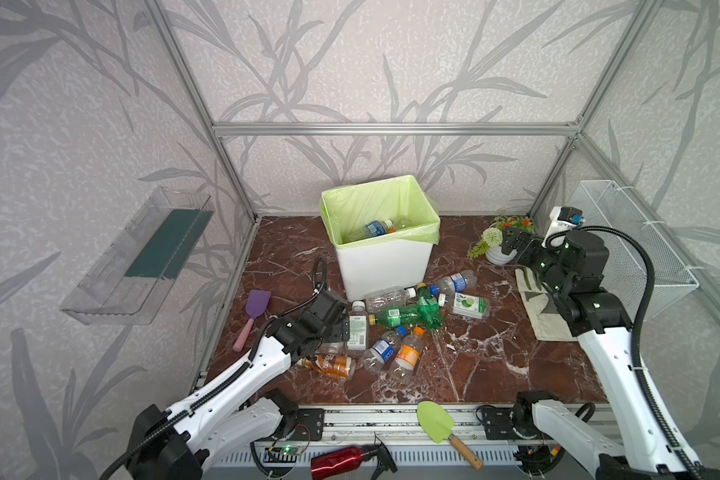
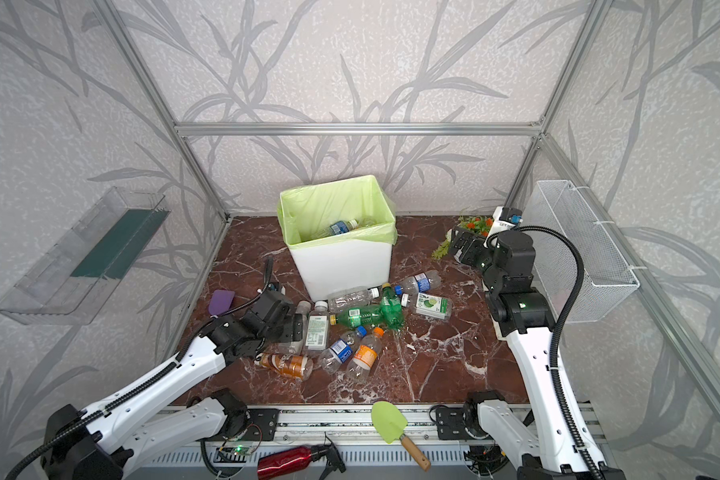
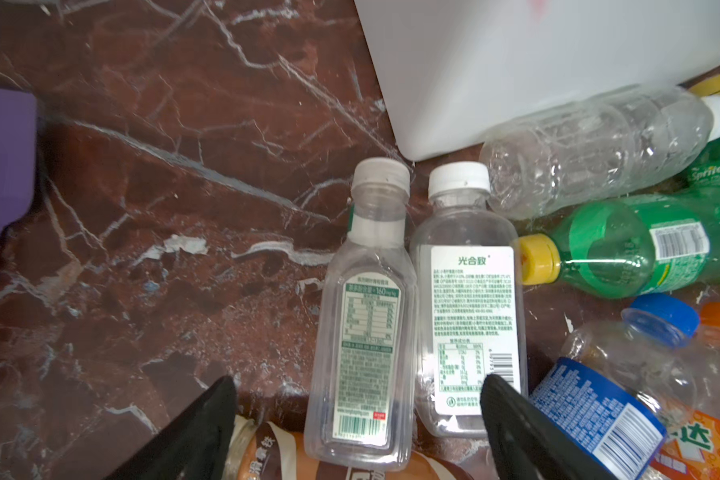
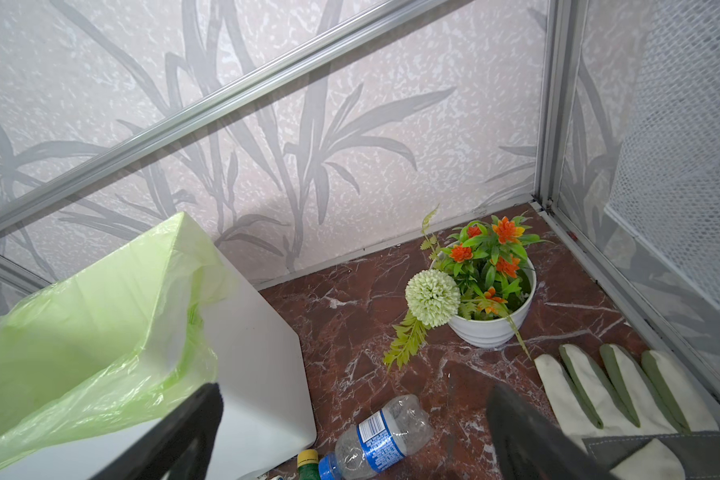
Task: Throw the plastic bottles in the bin
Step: 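Grasp the clear green-labelled bottle with the left gripper while the right gripper withdraws, then lift the green-labelled bottle over the bin and open the left gripper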
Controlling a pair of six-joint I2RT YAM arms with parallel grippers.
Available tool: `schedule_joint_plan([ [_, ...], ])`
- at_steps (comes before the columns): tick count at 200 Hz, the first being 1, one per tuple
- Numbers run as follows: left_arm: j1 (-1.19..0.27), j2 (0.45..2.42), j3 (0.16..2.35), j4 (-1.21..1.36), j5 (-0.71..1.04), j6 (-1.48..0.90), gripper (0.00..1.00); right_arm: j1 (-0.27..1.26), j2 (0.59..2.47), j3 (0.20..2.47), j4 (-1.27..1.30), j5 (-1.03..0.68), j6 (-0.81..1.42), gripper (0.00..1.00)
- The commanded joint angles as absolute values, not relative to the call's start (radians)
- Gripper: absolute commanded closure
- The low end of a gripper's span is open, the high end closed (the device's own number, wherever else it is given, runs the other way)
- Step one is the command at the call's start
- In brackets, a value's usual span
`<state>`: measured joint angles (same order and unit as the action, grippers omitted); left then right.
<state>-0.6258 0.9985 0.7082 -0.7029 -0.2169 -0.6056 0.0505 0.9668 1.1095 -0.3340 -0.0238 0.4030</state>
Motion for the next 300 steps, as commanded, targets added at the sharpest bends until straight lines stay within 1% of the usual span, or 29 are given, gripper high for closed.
schedule_joint_plan([
  [1, -0.63, 1.055, 0.661, -0.677, -0.161, -0.67, 0.09, 0.041, 0.971, 1.1, -0.327, -0.018, 0.429, 0.01],
  [12, -0.63, 1.084, 0.649, -0.666, -0.172, -0.673, 0.1, 0.041, 0.971, 1.096, -0.326, -0.018, 0.431, 0.01],
  [26, -0.629, 1.109, 0.648, -0.662, -0.229, -0.693, 0.17, 0.04, 0.968, 1.091, -0.325, -0.018, 0.433, 0.01],
  [41, -0.628, 1.115, 0.653, -0.66, -0.284, -0.688, 0.21, 0.038, 0.968, 1.092, -0.331, -0.018, 0.427, 0.01],
  [65, -0.612, 1.122, 0.66, -0.649, -0.296, -0.651, 0.22, 0.035, 0.962, 1.091, -0.341, -0.009, 0.418, 0.01],
  [87, -0.592, 1.168, 0.667, -0.645, -0.285, -0.633, 0.22, 0.031, 0.96, 1.086, -0.341, -0.014, 0.419, 0.01],
  [134, -0.545, 1.273, 0.684, -0.562, -0.216, -0.581, 0.22, 0.025, 0.955, 1.09, -0.349, -0.016, 0.421, 0.01],
  [155, -0.53, 1.293, 0.697, -0.547, -0.215, -0.565, 0.34, 0.023, 0.941, 1.08, -0.35, -0.007, 0.423, 0.01],
  [196, -0.485, 1.314, 0.691, -0.521, -0.201, -0.555, 0.34, 0.015, 0.94, 1.071, -0.349, -0.015, 0.433, 0.01],
  [208, -0.457, 1.309, 0.689, -0.525, -0.176, -0.56, 0.42, 0.01, 0.94, 1.074, -0.35, -0.016, 0.431, 0.01],
  [226, -0.409, 1.264, 0.703, -0.563, -0.149, -0.562, 0.55, 0.0, 0.937, 1.077, -0.352, -0.016, 0.43, 0.01],
  [231, -0.405, 1.241, 0.709, -0.576, -0.161, -0.562, 0.57, -0.001, 0.937, 1.077, -0.353, -0.017, 0.428, 0.01],
  [259, -0.403, 1.015, 0.769, -0.631, -0.31, -0.555, 0.57, -0.015, 0.937, 1.062, -0.363, -0.009, 0.424, 0.01],
  [282, -0.401, 0.808, 0.868, -0.562, -0.426, -0.437, 0.57, -0.037, 0.933, 1.039, -0.352, -0.022, 0.441, 0.01],
  [300, -0.4, 0.755, 1.027, -0.516, -0.499, -0.294, 0.58, -0.052, 0.931, 1.026, -0.341, -0.035, 0.453, 0.01],
])
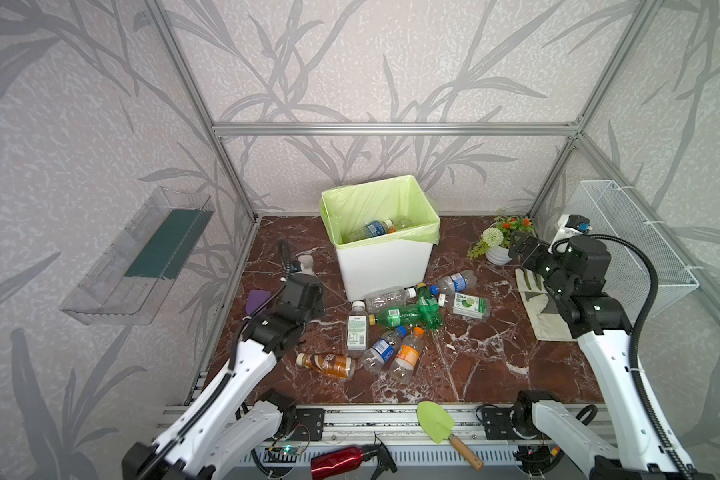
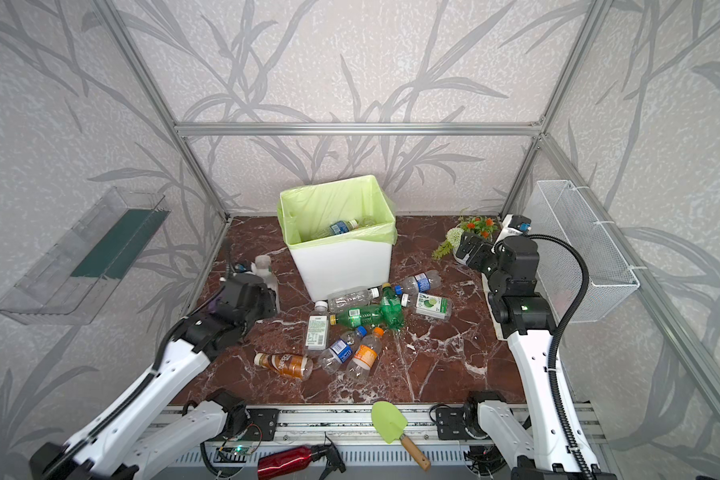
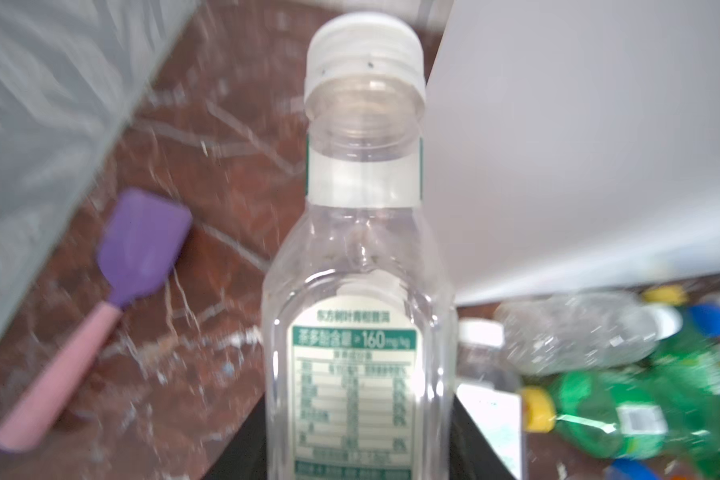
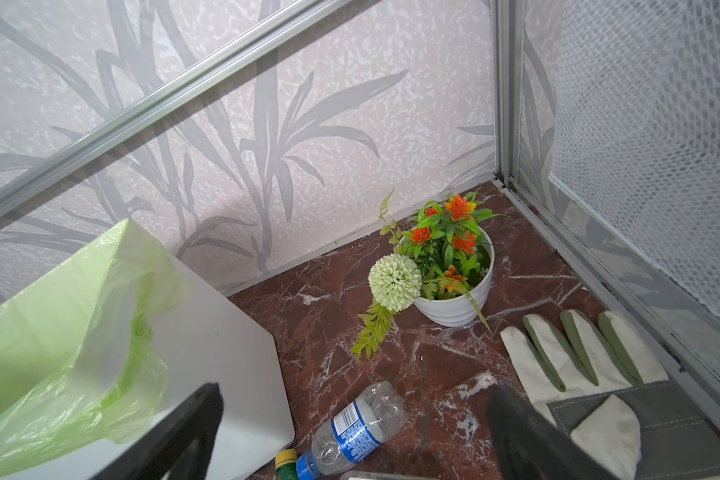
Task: Throw the plastic bottles in the bin
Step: 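Lift the green-labelled bottle over the bin and open the left gripper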
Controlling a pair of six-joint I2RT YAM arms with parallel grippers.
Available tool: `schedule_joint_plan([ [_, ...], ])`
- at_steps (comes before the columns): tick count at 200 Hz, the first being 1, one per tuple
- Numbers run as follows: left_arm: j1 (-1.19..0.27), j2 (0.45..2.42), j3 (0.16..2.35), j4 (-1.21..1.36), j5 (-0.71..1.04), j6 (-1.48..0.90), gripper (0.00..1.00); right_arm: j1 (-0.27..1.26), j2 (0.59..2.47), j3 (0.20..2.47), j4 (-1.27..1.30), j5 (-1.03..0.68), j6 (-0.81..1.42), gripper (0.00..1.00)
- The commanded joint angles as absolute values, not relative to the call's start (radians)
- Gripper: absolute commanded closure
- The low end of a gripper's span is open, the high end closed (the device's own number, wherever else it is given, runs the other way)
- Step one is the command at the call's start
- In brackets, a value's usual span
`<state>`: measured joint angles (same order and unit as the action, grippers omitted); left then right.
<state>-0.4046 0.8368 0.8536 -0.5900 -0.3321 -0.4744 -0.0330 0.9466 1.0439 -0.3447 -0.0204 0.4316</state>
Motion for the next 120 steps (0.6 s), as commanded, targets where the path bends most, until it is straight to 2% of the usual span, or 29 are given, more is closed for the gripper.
schedule_joint_plan([
  [1, -0.4, 0.757, 1.036, -0.514, -0.501, -0.283, 0.58, -0.052, 0.931, 1.026, -0.342, -0.037, 0.454, 0.01],
  [18, -0.401, 0.774, 1.213, -0.463, -0.504, -0.14, 0.59, -0.062, 0.929, 1.023, -0.339, -0.049, 0.457, 0.01],
  [36, -0.403, 0.809, 1.354, -0.369, -0.385, 0.009, 0.6, -0.066, 0.924, 1.022, -0.339, -0.054, 0.457, 0.01],
  [74, -0.415, 0.987, 1.55, -0.314, -0.182, 0.048, 0.6, -0.071, 0.913, 1.014, -0.328, -0.062, 0.472, 0.01],
  [87, -0.438, 1.112, 1.613, -0.403, -0.123, 0.003, 0.61, -0.071, 0.914, 1.015, -0.327, -0.069, 0.478, 0.01],
  [108, -0.52, 1.387, 1.719, -0.687, -0.022, -0.014, 0.63, -0.072, 0.916, 1.018, -0.327, -0.075, 0.483, 0.01],
  [120, -0.539, 1.527, 1.793, -0.843, -0.037, -0.023, 0.55, -0.072, 0.915, 1.024, -0.333, -0.074, 0.482, 0.01],
])
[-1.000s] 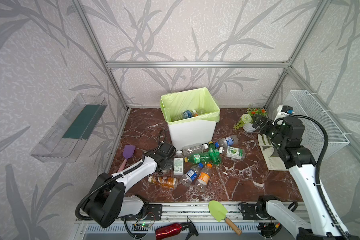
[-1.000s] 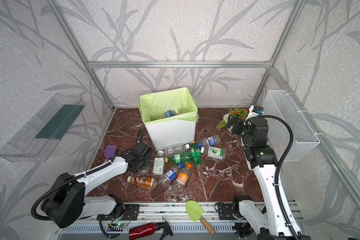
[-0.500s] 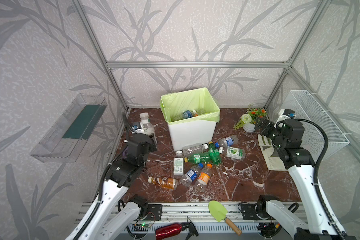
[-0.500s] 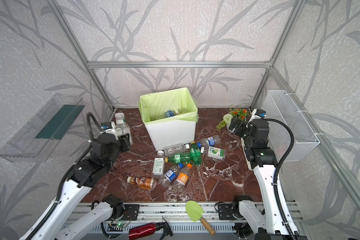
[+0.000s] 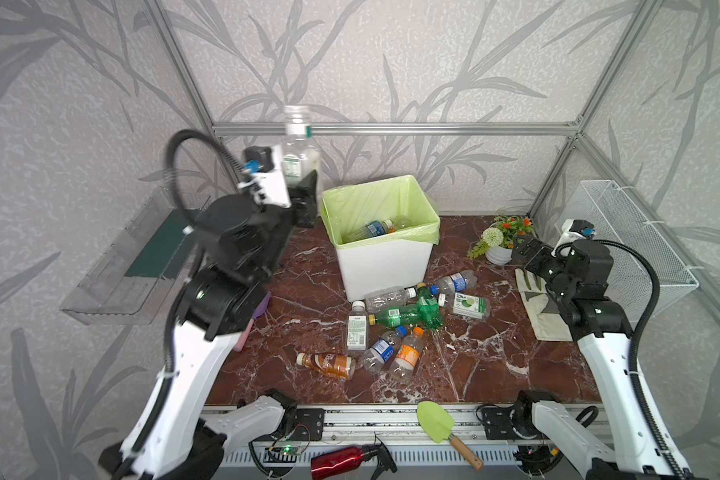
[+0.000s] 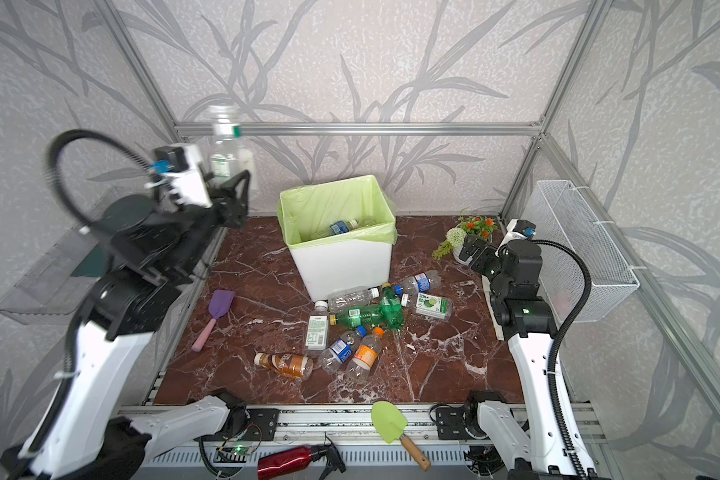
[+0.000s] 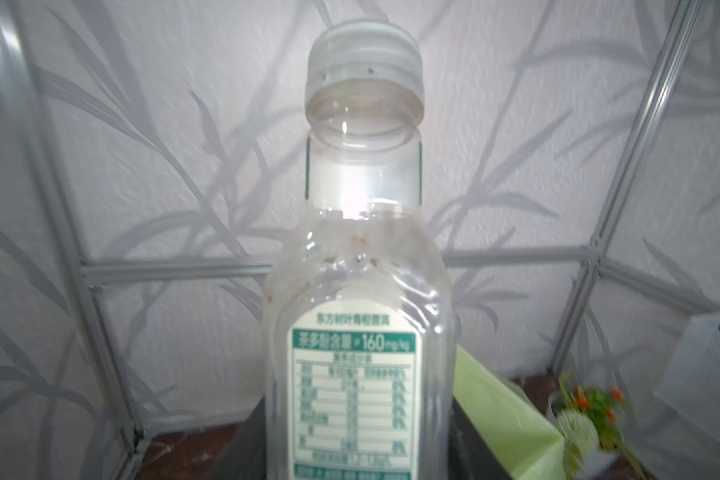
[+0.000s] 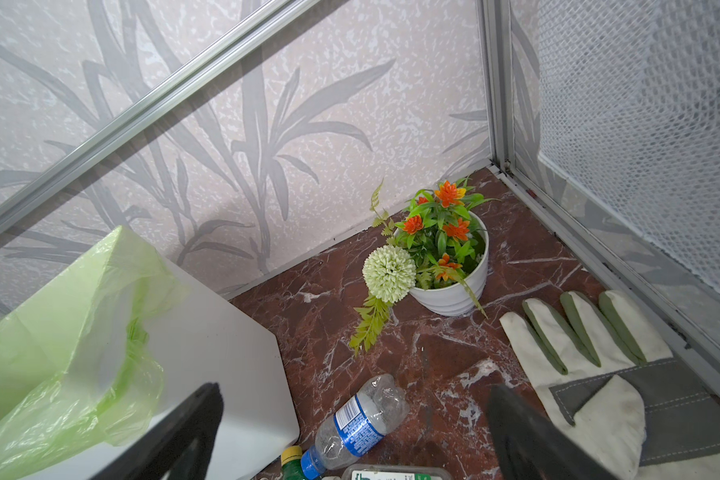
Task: Throw the plastic bottles in the bin
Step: 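Lift the green-labelled bottle over the bin and open the left gripper, then withdraw the left gripper beside the bin while the right gripper descends to bottles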
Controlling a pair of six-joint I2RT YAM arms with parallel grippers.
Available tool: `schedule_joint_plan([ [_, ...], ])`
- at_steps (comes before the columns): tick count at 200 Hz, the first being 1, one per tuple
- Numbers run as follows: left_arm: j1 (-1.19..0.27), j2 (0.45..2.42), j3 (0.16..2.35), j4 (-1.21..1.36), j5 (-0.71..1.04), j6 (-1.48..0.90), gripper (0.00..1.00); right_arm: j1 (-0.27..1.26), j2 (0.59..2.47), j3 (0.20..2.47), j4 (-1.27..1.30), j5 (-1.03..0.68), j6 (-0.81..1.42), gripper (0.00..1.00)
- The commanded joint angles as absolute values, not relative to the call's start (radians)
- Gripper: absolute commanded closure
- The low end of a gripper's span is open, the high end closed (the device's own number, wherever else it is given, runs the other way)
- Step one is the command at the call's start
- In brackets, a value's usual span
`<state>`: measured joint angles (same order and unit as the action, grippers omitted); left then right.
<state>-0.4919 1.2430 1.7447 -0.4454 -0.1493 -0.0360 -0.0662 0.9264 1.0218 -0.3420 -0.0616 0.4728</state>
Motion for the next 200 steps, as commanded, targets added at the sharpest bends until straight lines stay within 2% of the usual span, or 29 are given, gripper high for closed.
schedule_joint_plan([
  [1, -0.539, 1.538, 1.799, -0.859, -0.043, -0.025, 0.54, -0.072, 0.914, 1.024, -0.334, -0.074, 0.482, 0.01],
  [6, -0.539, 1.575, 1.841, -0.919, -0.087, -0.049, 0.48, -0.073, 0.912, 1.026, -0.337, -0.074, 0.479, 0.01],
  [17, -0.538, 1.609, 1.902, -0.969, -0.171, -0.058, 0.25, -0.075, 0.907, 1.032, -0.347, -0.072, 0.471, 0.01],
  [30, -0.539, 1.564, 1.907, -0.899, -0.211, -0.018, 0.03, -0.077, 0.901, 1.038, -0.361, -0.066, 0.464, 0.01],
  [33, -0.54, 1.547, 1.892, -0.859, -0.216, -0.007, 0.01, -0.076, 0.899, 1.037, -0.362, -0.065, 0.462, 0.01],
  [58, -0.54, 1.353, 1.779, -0.559, -0.259, 0.052, 0.01, -0.077, 0.893, 1.02, -0.362, -0.069, 0.477, 0.01],
  [94, -0.54, 1.207, 1.638, -0.352, -0.246, 0.031, 0.01, -0.078, 0.897, 0.993, -0.368, -0.09, 0.496, 0.01],
  [151, -0.539, 1.093, 1.494, -0.296, -0.382, 0.047, 0.01, -0.077, 0.95, 0.877, -0.424, -0.125, 0.581, 0.0],
  [178, -0.528, 0.99, 1.341, -0.246, -0.527, -0.003, 0.01, -0.074, 0.994, 0.783, -0.413, -0.182, 0.749, 0.01],
  [200, -0.459, 0.946, 1.286, -0.336, -0.521, -0.1, 0.01, -0.041, 1.03, 0.72, -0.391, -0.186, 0.879, 0.01],
])
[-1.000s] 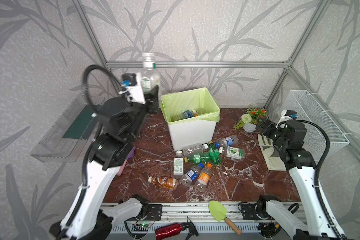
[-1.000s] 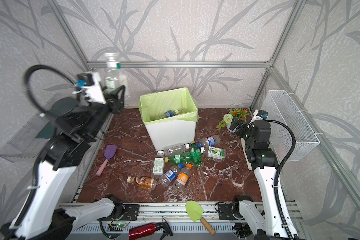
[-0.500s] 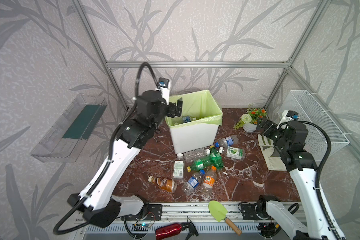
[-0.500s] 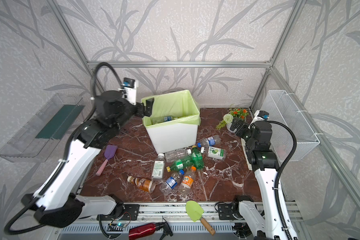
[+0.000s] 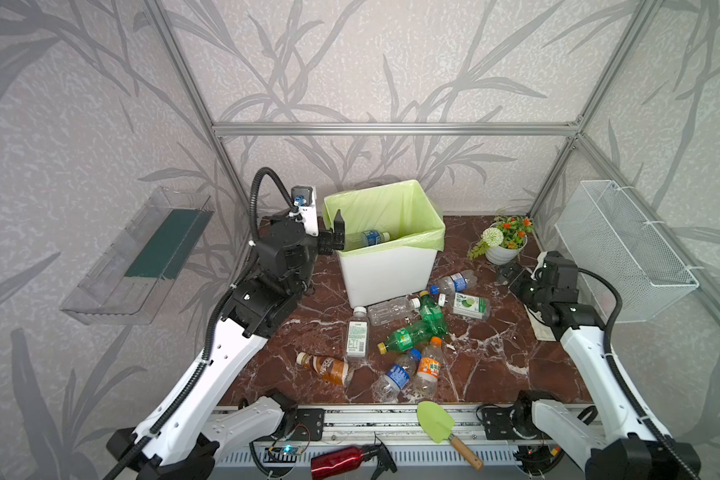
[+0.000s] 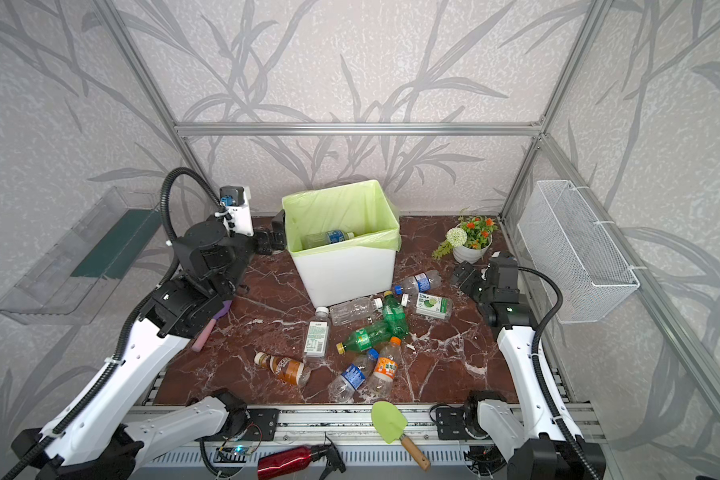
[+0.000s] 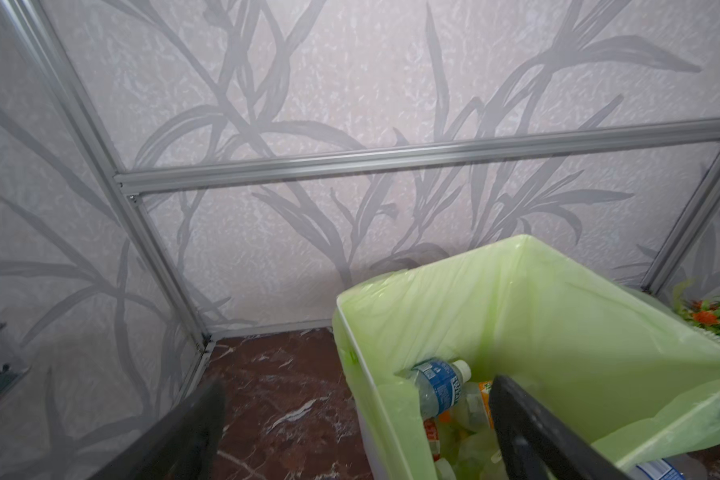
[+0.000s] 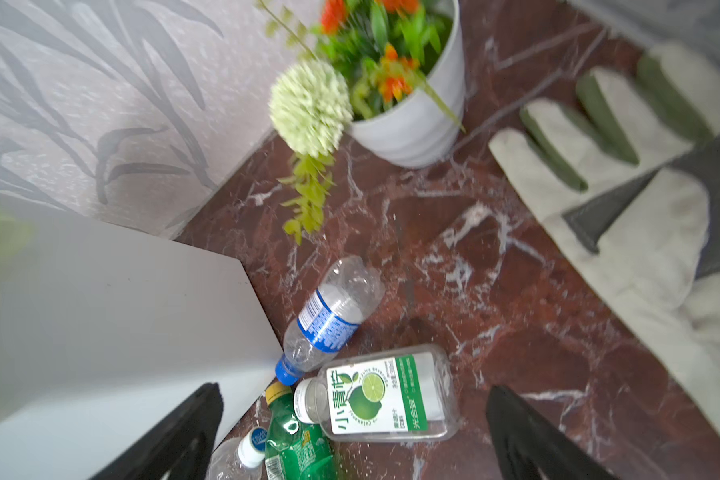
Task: Throw the plastic bottles in the bin
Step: 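Withdraw the left gripper beside the bin while the right gripper descends to bottles, then grasp the orange-capped bottle with the right gripper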
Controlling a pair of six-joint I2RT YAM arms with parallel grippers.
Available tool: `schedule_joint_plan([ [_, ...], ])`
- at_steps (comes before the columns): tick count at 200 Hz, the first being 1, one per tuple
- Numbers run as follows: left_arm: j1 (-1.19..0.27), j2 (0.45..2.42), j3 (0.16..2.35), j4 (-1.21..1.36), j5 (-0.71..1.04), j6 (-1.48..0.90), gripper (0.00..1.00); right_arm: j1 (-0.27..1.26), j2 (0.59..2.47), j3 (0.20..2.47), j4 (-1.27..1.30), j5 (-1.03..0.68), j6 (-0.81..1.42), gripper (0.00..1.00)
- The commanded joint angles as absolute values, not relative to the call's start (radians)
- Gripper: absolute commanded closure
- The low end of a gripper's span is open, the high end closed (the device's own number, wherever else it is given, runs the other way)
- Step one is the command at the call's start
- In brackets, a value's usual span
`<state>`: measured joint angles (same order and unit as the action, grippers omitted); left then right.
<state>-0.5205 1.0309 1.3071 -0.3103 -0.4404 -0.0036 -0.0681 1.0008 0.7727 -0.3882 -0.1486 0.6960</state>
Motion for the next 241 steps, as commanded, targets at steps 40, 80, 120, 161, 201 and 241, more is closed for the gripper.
schedule_joint_plan([
  [40, -0.302, 0.901, 1.154, -0.417, -0.397, -0.254, 0.01, 0.068, 1.098, 0.694, -0.401, -0.168, 0.98, 0.01],
  [80, -0.304, 0.858, 1.058, -0.42, -0.337, -0.213, 0.01, 0.203, 1.1, 0.717, -0.602, -0.221, 0.877, 0.03],
  [120, -0.302, 0.834, 0.995, -0.402, -0.38, -0.225, 0.01, 0.471, 1.007, 0.638, -0.652, -0.231, 0.966, 0.12],
  [161, -0.302, 0.846, 0.991, -0.404, -0.368, -0.212, 0.01, 0.699, 0.976, 0.583, -0.663, -0.182, 1.083, 0.16],
  [201, -0.301, 0.83, 0.984, -0.397, -0.363, -0.206, 0.01, 0.772, 1.056, 0.607, -0.61, -0.189, 1.054, 0.17],
  [241, -0.304, 0.793, 0.964, -0.416, -0.349, -0.214, 0.01, 0.838, 1.144, 0.649, -0.55, -0.18, 1.042, 0.13],
])
